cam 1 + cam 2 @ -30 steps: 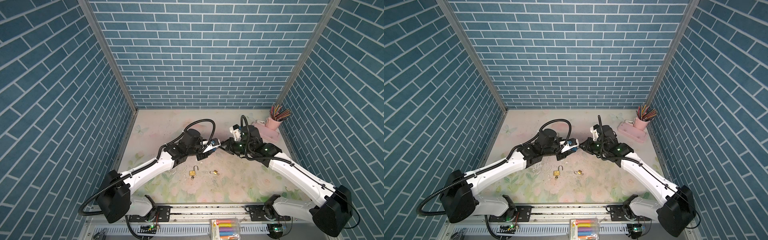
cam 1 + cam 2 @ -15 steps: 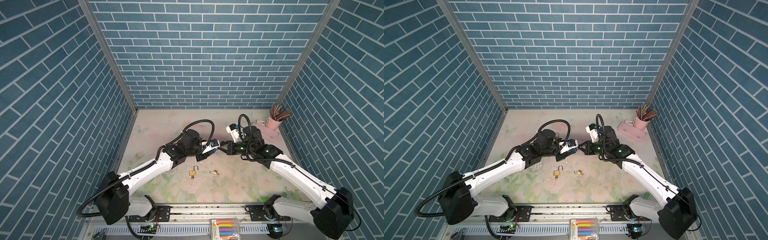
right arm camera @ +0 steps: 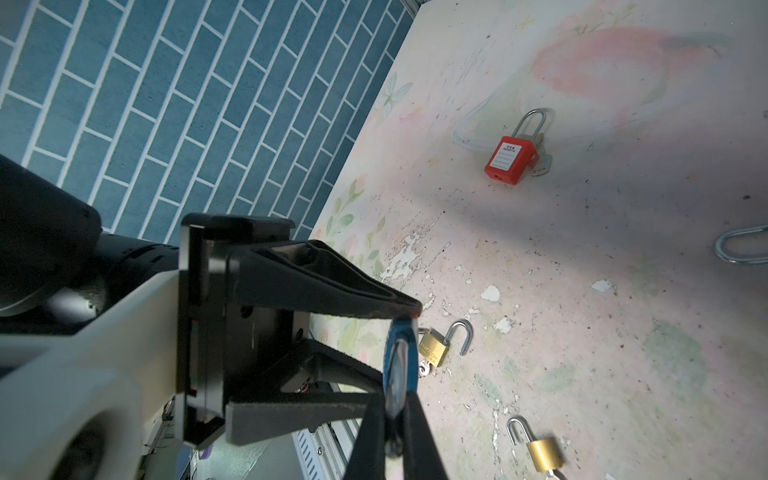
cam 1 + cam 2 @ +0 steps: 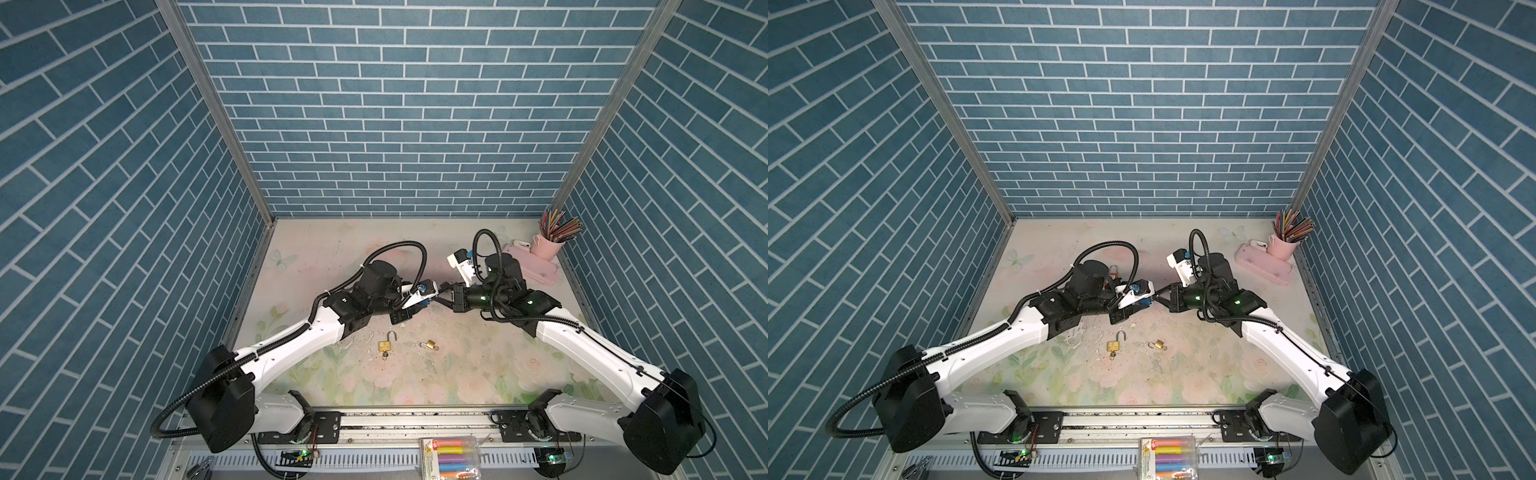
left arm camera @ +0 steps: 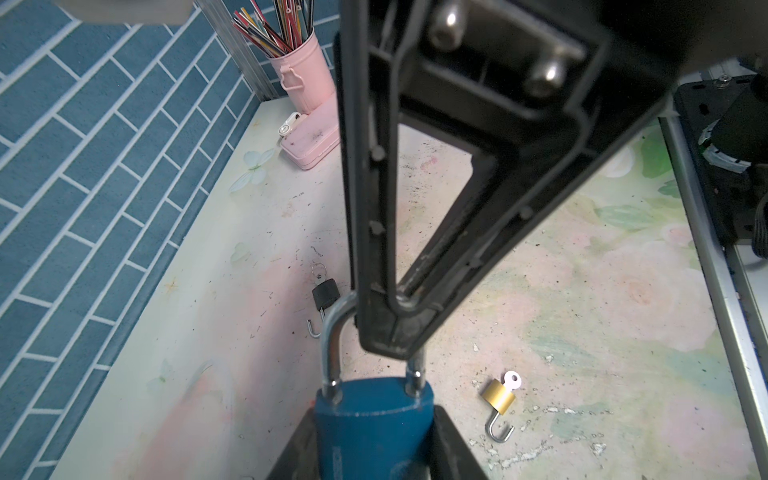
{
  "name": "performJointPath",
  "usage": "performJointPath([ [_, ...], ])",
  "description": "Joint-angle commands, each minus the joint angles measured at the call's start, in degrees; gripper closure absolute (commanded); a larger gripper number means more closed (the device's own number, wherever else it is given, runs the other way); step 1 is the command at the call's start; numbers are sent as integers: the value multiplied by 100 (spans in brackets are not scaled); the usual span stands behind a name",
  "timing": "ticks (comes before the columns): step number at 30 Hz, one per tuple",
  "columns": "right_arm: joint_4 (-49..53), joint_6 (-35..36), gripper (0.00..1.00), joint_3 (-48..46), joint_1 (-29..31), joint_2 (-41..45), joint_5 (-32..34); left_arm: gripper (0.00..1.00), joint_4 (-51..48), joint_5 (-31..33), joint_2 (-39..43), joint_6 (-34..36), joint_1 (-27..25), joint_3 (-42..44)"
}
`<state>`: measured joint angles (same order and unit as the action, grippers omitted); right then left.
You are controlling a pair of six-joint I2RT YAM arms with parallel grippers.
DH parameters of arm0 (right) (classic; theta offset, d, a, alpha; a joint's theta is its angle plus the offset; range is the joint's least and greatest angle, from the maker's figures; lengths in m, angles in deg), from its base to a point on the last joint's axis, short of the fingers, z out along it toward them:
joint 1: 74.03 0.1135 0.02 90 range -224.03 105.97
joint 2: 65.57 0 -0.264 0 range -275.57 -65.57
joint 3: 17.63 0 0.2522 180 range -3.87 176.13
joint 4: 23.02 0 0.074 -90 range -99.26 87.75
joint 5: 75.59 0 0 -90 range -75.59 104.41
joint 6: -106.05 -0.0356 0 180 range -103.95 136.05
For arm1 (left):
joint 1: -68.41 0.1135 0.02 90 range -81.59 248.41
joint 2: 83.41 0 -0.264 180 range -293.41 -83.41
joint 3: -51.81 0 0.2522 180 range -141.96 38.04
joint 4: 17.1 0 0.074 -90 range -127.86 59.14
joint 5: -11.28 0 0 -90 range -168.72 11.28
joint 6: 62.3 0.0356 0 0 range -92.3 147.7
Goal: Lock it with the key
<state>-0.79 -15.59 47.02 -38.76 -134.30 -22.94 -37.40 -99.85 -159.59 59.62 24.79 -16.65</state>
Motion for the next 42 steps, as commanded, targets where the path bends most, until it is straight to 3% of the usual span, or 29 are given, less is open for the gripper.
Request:
performJointPath([
  [1,7,-18,100,-241,174,-230,-845,100,1389,-489,155,43,-103,-235],
  [10,33,52,100,-317,244,-558,-1332,100,1854,-649,80,-59,-126,-496],
  [33,-635,-163,100,-748,762,-1291,-1128,100,3074,-807,34,-997,-110,-1130],
  [42,66,165,100,-175,554,-979,-776,100,2928,-333,241,-1099,-95,-459],
])
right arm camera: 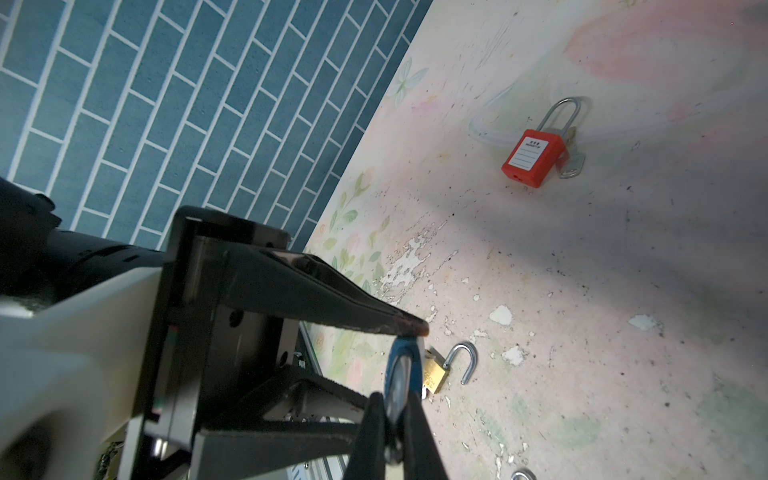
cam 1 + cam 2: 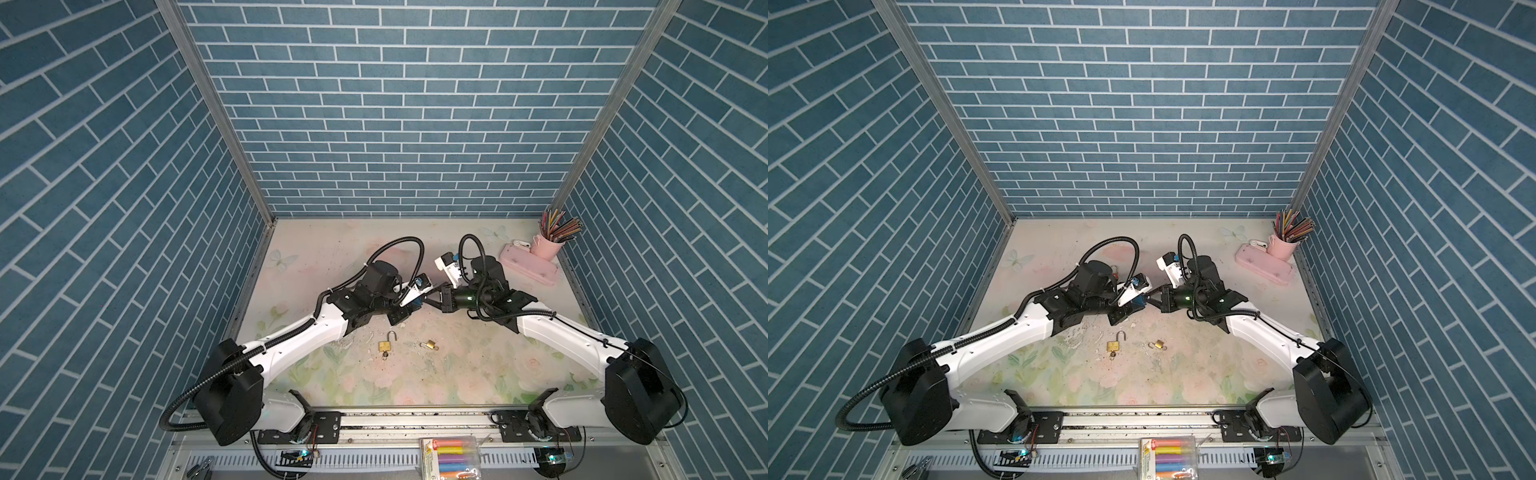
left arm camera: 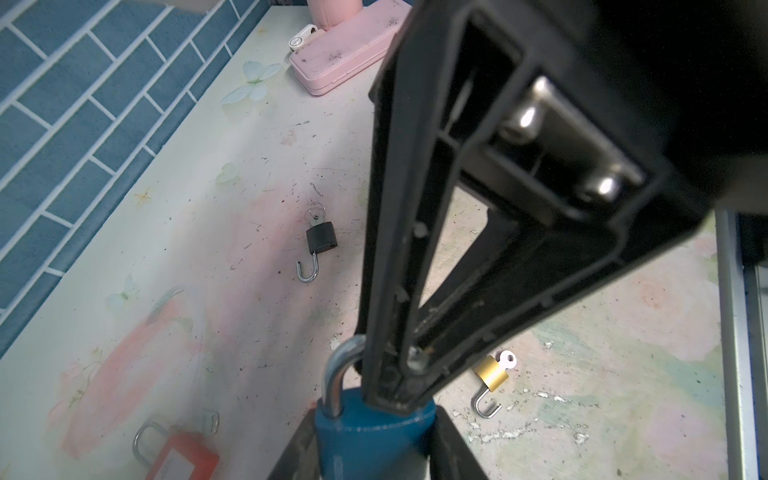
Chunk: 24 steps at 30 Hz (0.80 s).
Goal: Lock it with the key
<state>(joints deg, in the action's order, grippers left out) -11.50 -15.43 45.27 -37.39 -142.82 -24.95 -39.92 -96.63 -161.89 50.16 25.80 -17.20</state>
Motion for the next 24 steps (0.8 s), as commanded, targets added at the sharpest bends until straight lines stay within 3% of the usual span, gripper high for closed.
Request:
performJointPath([
  [1,1259,200,100,105,326,-54,-516,100,3108,-520,511,-182,-192,-242],
  [4,1605,357,97,469,66,209,-302,100,2884,-238,648,-394,-186,308],
  [10,1720,562,59,1075,-337,855,95,100,2588,261,1019,-993,-188,1368],
  [14,1093,578,43,895,-343,1442,192,100,2588,514,1278,-1462,-185,1717],
  [20,-329,480,39,-272,-336,2438,454,100,3026,1400,1495,-3035,-165,1815],
  [24,-962,471,41,-1098,-250,2832,751,100,2899,2105,1537,-5021,-79,1687],
])
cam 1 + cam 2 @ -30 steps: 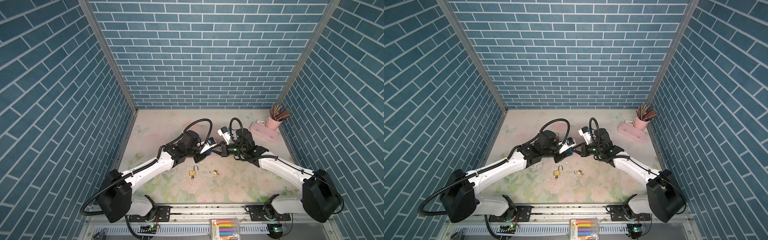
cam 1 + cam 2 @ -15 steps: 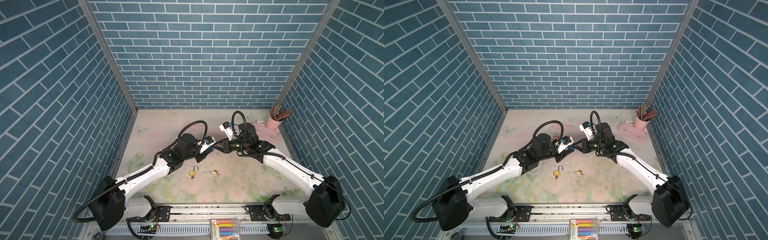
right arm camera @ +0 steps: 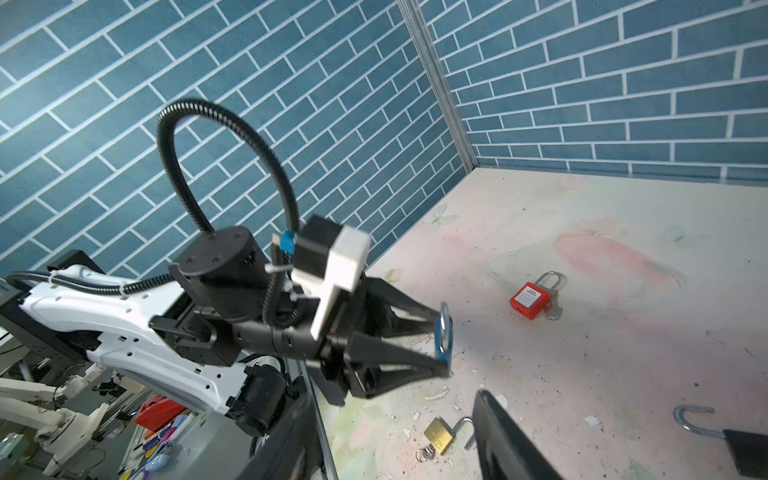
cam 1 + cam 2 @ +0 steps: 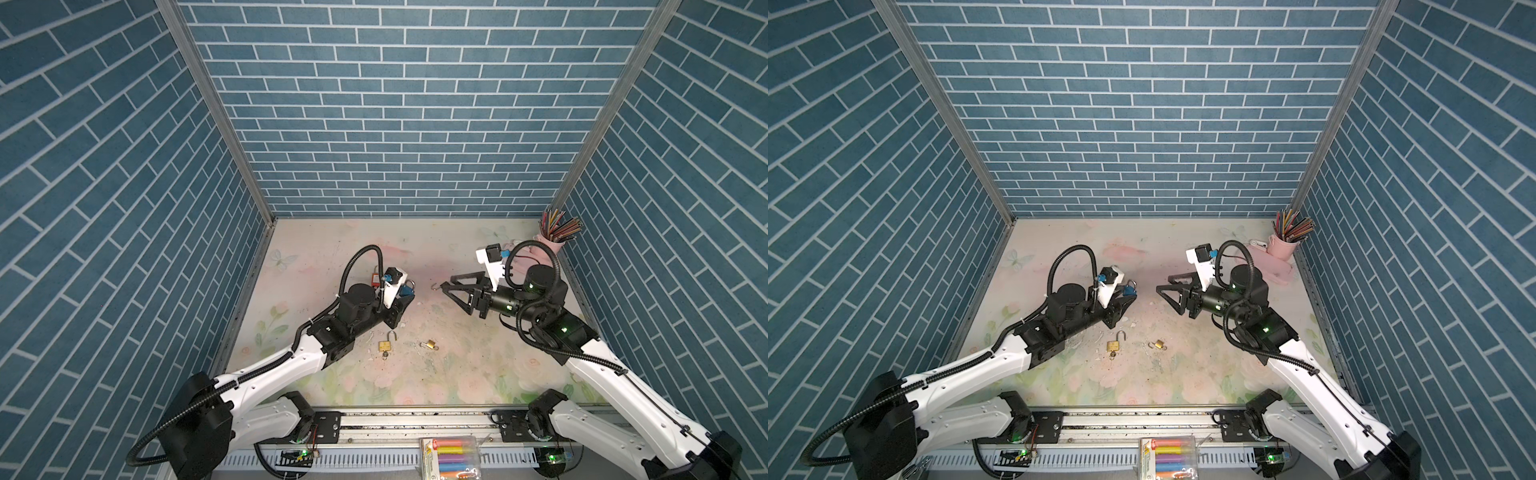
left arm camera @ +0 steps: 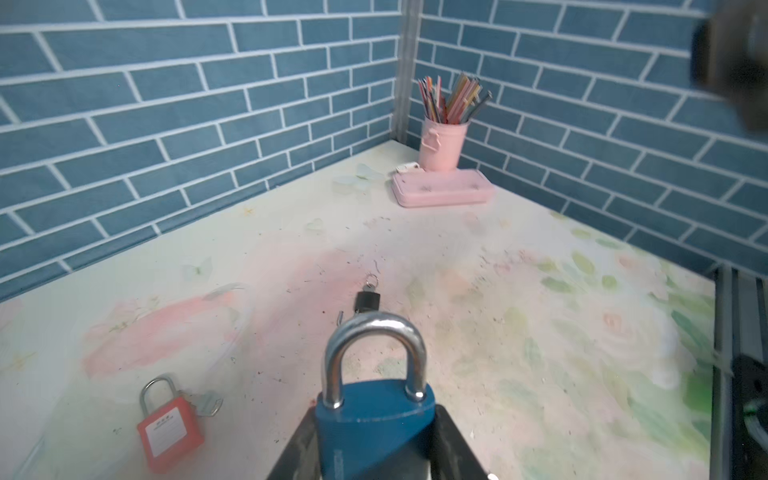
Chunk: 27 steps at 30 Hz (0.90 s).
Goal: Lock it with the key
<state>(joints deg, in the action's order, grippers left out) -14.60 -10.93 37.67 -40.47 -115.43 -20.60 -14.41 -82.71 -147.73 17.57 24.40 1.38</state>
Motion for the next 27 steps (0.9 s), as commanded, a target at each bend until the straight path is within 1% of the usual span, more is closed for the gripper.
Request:
performJointPath([
  [1,-761,25,42,-497,118,120,420,100,253,845,144,-2372,136,-166],
  [2,-849,18,43,-615,194,124,513,100,133,941,160,-2894,211,-151],
  [3,-978,-1,44,-733,294,98,635,100,30,936,172,-3584,326,-92],
  [5,-1256,0,45,-897,543,-29,888,100,105,676,217,-4738,612,137],
  [7,-1619,20,46,-987,851,-276,1187,100,474,357,292,-5938,910,588],
  [9,-1932,116,47,-993,1112,-630,1375,100,953,202,338,-6857,1063,996],
  [11,-2175,177,48,-919,1313,-1053,1539,100,1115,145,366,-7487,1143,1265],
  [13,-2414,171,50,-784,1465,-1537,1568,100,964,93,407,-7748,1192,1313],
  [16,-2715,157,52,-549,1606,-2228,1516,100,697,155,534,-7829,1206,1313],
  [20,-2956,90,55,-168,1635,-3035,1242,100,425,183,682,-7927,1232,1370],
  [27,-3116,14,63,398,1633,-3897,1033,100,359,113,765,-8013,1304,1470],
])
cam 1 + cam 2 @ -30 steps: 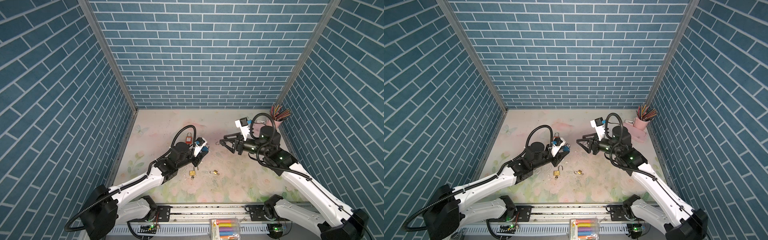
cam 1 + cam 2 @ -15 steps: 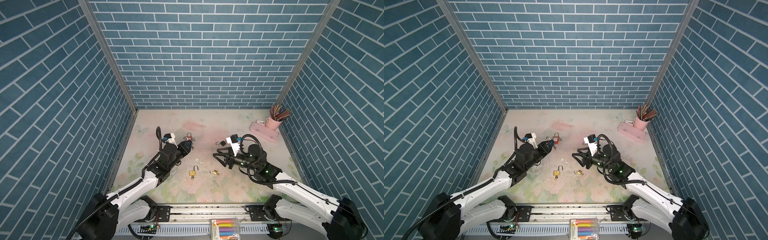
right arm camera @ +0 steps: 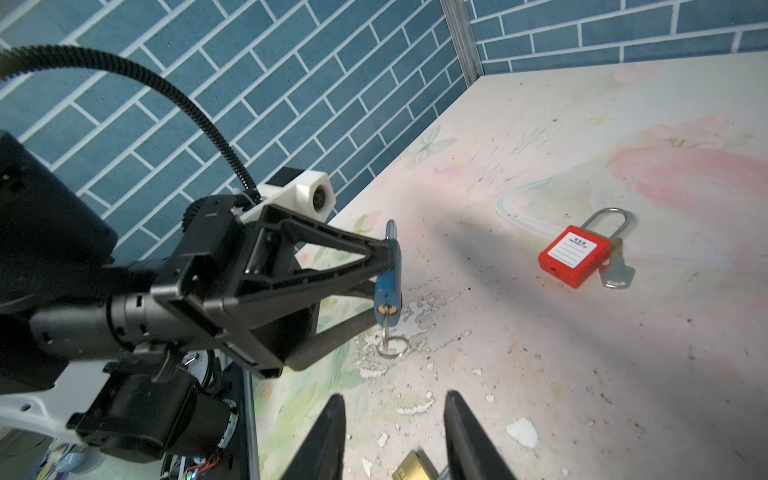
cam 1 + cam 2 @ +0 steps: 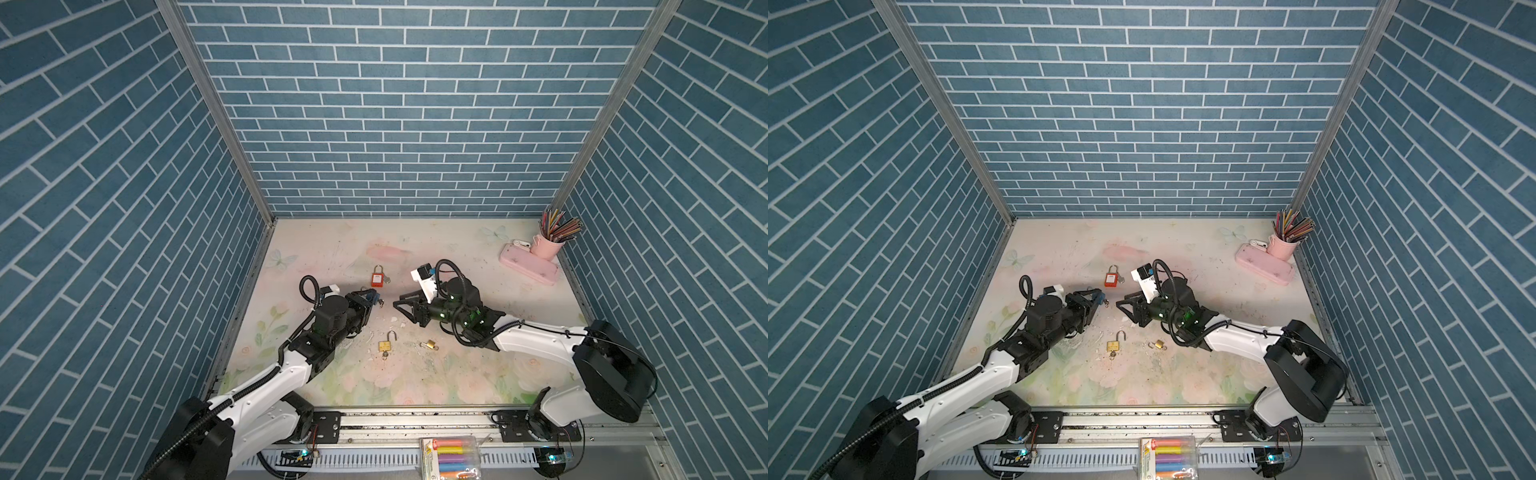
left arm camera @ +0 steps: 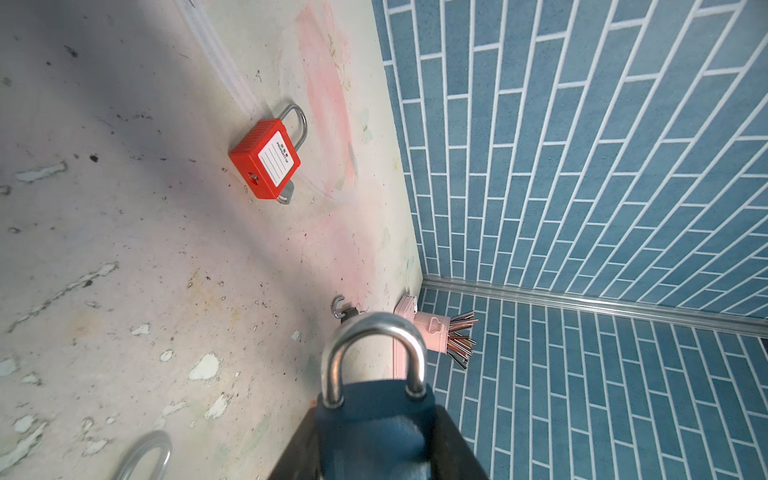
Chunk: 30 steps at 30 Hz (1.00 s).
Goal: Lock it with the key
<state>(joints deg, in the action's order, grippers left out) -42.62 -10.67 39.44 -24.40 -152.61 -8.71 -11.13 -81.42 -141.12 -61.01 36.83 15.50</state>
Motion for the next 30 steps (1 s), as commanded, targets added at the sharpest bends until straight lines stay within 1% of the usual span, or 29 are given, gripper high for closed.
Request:
performJointPath([
  [1,-326,-40,63,290,29,-277,-175,100,40,-36,99,-160,75,57],
  [8,-443,-271,69,636,50,-848,-351,100,22,-186,93,-115,208,60],
  [15,-385,-282,75,941,191,-1226,-491,100,49,-249,114,-86,280,95],
  [21,-335,-303,83,1073,221,-1408,-527,100,40,-275,162,-103,319,142],
  [30,-316,-330,83,1141,230,-1587,-574,100,40,-310,153,-103,330,132],
])
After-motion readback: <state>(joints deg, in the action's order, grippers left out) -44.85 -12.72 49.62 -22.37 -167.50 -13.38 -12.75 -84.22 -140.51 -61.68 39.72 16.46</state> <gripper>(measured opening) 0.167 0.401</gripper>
